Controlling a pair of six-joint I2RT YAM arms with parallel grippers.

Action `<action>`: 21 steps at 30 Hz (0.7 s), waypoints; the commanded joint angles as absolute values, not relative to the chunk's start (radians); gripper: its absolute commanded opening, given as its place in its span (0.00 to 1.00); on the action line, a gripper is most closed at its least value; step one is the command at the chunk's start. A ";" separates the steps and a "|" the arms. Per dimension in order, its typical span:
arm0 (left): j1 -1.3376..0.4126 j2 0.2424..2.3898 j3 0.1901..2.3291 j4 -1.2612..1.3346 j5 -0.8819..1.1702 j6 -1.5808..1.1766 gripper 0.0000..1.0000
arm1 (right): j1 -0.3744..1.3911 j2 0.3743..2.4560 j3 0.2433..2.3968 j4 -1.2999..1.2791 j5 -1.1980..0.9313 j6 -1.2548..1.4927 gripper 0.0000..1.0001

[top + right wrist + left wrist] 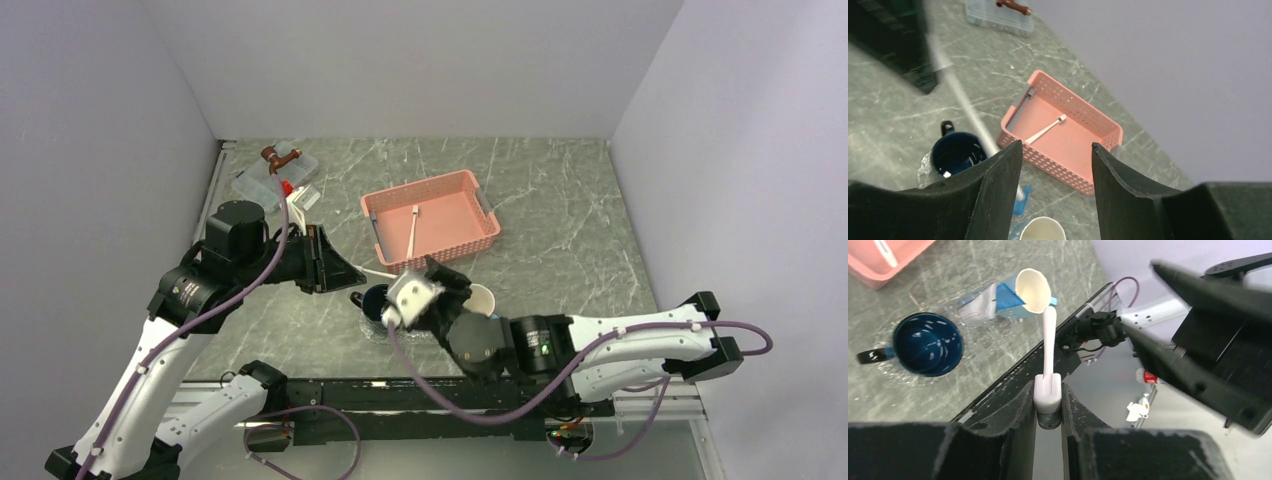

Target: Prepare toiletry sets of a toothbrush and toothpaste on the tray

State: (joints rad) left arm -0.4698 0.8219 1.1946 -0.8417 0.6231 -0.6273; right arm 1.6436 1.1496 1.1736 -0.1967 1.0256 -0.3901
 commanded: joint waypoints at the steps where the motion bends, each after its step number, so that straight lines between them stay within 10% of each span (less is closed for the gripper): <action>1: -0.466 0.823 1.225 -0.901 0.556 -0.524 0.00 | 1.487 1.130 1.275 -0.427 0.888 -0.114 0.54; 21: -0.866 0.963 1.344 -1.027 0.199 -0.471 0.00 | 1.050 1.136 1.226 -0.583 0.592 0.175 0.55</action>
State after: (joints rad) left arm -0.7864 0.9249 1.2987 -1.0012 0.3607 -0.4736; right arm 1.1141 1.1473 1.2434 -0.5522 0.6678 0.0944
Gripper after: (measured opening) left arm 0.240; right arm 0.550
